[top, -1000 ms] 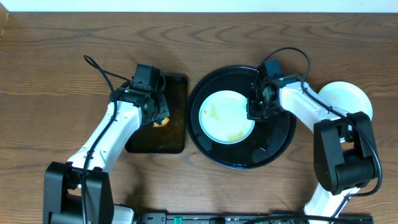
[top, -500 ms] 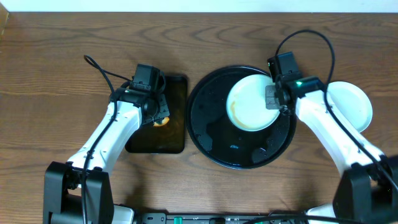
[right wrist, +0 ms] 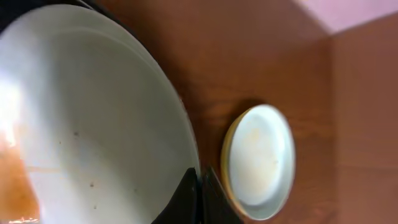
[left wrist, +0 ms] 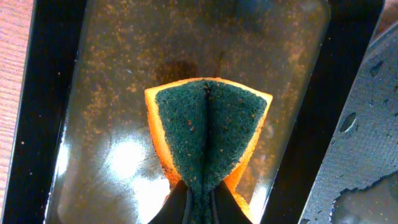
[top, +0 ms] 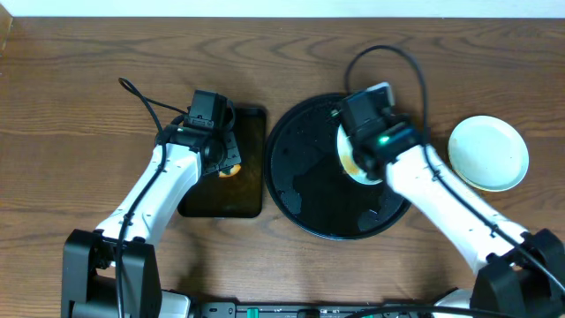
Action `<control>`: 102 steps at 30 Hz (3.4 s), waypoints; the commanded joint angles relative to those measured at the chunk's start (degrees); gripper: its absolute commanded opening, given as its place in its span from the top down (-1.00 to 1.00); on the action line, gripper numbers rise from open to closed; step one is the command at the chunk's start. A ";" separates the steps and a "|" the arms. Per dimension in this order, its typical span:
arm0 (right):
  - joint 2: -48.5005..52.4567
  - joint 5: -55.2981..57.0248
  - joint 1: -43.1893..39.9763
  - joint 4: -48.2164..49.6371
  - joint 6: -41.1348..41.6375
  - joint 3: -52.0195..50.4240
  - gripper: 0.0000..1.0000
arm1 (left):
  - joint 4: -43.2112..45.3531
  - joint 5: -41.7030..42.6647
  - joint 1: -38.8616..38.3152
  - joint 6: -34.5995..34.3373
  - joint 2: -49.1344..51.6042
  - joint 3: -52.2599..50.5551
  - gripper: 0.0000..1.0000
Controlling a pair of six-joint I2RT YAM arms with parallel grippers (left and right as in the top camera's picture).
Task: Clean dirty plates on tray and stack at the side
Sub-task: 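Lift the light-blue plate with the right gripper and carry it right, then place the light-blue plate onto the plate stack at right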
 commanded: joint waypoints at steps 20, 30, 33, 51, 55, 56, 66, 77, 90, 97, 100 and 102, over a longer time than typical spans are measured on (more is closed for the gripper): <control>-0.39 27.78 12.92 3.61 -0.70 0.22 0.98 | 0.07 -0.94 0.17 0.96 -0.52 -0.26 0.83; -0.39 27.06 12.72 4.04 0.09 0.22 0.98 | 0.07 -0.94 0.17 0.96 -0.52 -0.26 0.84; -0.39 22.47 11.26 3.85 2.23 0.22 0.98 | 0.07 -0.94 0.17 0.96 -0.52 -0.26 0.85; -2.93 5.38 -16.46 5.31 8.28 0.26 0.98 | -0.20 -0.92 0.17 0.96 -0.52 -0.26 0.85; -3.50 -3.65 -26.05 5.62 8.44 0.24 0.98 | -0.20 -0.92 0.17 0.96 -0.52 -0.26 0.85; -3.41 -5.62 -28.30 5.57 8.44 0.22 0.98 | -0.20 -0.92 0.17 0.96 -0.52 -0.26 0.85; -0.28 -19.21 -43.58 3.98 8.44 0.07 0.98 | -1.05 -0.90 0.17 0.94 -0.52 -0.26 0.84; 0.31 -19.21 -49.81 3.17 8.41 0.04 0.98 | -1.46 -0.92 0.17 0.94 -0.52 -0.26 0.85; 0.31 -19.93 -50.80 3.08 8.44 0.04 0.42 | -1.64 -0.90 0.17 0.96 -0.52 -0.26 0.85; 0.31 -34.51 -50.77 2.91 8.39 0.04 0.33 | -1.64 -0.92 0.17 0.96 -0.52 -0.26 0.85; 0.31 -45.24 -50.60 2.12 7.45 0.04 0.31 | -1.62 -0.94 0.17 1.27 -0.52 -0.26 0.85; 0.31 -54.05 -50.10 1.62 3.19 0.04 0.28 | -1.16 -0.94 0.17 3.63 -0.52 -0.26 0.85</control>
